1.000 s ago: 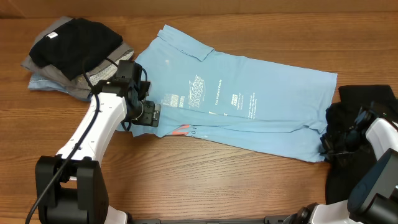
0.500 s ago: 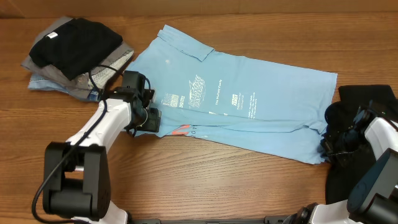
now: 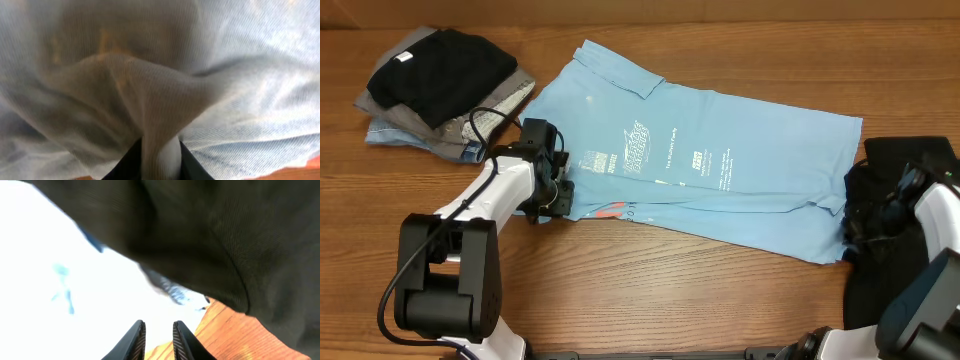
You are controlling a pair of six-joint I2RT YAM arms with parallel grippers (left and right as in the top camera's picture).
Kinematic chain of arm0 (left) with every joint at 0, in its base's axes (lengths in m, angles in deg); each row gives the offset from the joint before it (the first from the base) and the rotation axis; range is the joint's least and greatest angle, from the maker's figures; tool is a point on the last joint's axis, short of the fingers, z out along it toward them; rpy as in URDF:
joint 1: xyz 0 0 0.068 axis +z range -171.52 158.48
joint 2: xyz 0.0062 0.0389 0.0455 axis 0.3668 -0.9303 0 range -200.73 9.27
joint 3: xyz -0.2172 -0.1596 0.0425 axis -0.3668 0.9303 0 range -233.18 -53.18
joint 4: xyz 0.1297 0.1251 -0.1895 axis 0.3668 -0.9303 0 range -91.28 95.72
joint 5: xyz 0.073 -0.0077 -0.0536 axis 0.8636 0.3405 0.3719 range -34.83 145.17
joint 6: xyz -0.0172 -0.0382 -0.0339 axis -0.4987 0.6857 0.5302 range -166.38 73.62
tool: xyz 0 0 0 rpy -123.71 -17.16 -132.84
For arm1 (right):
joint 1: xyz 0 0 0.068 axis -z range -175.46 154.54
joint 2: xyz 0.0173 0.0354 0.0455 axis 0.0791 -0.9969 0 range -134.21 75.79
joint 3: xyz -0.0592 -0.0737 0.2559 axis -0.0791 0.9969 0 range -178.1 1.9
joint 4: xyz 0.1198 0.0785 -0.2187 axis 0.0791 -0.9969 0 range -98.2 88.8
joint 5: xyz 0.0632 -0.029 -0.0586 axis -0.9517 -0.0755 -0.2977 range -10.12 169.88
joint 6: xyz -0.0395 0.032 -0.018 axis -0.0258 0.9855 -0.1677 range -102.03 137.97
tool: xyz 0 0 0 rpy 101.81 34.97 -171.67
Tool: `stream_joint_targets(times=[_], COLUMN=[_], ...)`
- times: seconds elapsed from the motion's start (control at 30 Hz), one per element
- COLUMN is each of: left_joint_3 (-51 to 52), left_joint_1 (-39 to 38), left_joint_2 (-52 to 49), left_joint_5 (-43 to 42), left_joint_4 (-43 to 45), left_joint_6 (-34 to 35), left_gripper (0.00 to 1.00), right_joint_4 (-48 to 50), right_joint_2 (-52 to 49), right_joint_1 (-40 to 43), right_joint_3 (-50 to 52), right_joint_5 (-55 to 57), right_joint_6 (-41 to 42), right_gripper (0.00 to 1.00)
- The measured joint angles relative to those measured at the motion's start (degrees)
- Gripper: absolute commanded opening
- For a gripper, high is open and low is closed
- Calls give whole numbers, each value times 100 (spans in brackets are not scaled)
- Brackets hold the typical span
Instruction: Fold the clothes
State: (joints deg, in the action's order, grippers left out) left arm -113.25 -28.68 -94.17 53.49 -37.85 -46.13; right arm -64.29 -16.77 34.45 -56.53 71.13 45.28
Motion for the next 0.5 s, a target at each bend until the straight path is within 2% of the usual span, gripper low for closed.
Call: stream_joint_targets(times=[0.03, 0.1, 0.17, 0.23, 0.37, 0.4, 0.5], left_joint_3=[-24, -90, -164, -212, -236, -238, -251], left_joint_1=[0, 0, 0, 0, 0, 0, 0], left_joint_2=[-13, -46, -76, -85, -85, -85, -85], left_joint_5=[-2, -2, 7, 42, 109, 111, 109], left_joint_4=[-118, -321, -468, -529, -533, -531, -544], left_joint_6=[4, -20, -17, -24, -13, -42, -4], left_gripper=[54, 64, 64, 49, 10, 4, 4], right_joint_4=[-48, -83, -92, -109, -105, -105, -103], right_joint_2=[42, 92, 105, 105, 105, 105, 105], right_joint_1=[0, 0, 0, 0, 0, 0, 0], right_joint_3=[-87, -205, -245, -245, -245, -245, -245], right_joint_5=[0, -2, -2, -2, -2, -2, -2], right_joint_6=[-15, -24, -37, -37, -35, -39, -37], right_gripper=[24, 24, 24, 25, 25, 25, 25])
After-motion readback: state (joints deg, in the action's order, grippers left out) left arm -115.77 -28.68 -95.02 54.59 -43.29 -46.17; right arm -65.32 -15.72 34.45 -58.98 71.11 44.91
